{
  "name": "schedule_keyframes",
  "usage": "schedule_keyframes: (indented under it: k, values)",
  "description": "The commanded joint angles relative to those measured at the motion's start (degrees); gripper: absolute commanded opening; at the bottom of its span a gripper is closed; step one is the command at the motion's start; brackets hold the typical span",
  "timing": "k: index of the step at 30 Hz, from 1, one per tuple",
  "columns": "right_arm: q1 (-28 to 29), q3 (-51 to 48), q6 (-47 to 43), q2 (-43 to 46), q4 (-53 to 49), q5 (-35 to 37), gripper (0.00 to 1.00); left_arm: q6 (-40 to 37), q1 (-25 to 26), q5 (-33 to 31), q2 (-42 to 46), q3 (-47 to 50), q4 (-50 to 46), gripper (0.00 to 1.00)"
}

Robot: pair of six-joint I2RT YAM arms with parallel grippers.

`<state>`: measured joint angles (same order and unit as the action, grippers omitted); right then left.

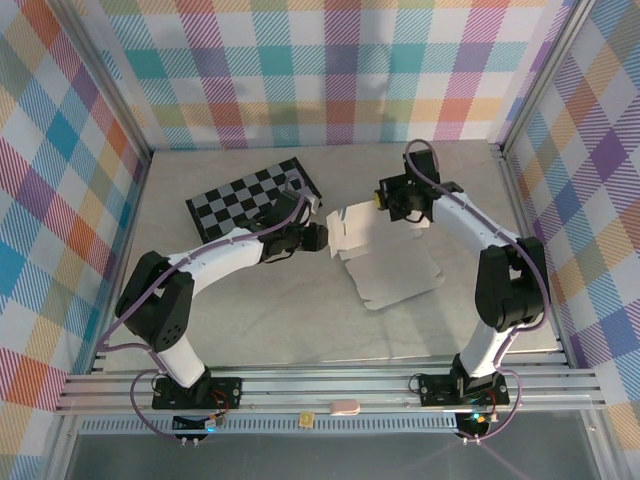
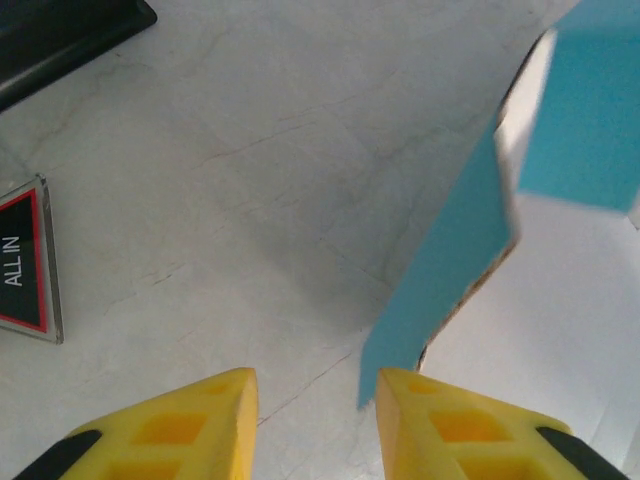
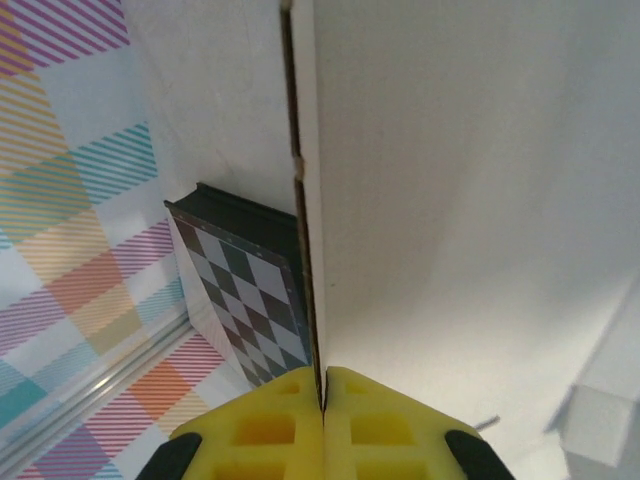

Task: Fold the paper box

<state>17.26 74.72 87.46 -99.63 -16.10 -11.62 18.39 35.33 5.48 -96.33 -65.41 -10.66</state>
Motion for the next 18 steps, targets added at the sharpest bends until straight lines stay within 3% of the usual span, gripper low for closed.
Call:
schedule_keyframes:
  k: [1,9,18]
  values:
    - [0.98,-6.02,-1.40,2.67,10.97,-0.16,0.00,0.11,0.44,0.07,0.35,0.57,2.61,0.33]
    - [1.00,-9.06,-3.97,5.04,15.10,-3.20,0.00,-1.82,-1.88,1.48,2.94,6.72,4.52,0.23]
    - [1.01,-10.47,-3.66,5.38,17.16,-5.35,0.00,-3.73,-1.35,8.38,-1.47,7.84,13.12,0.28]
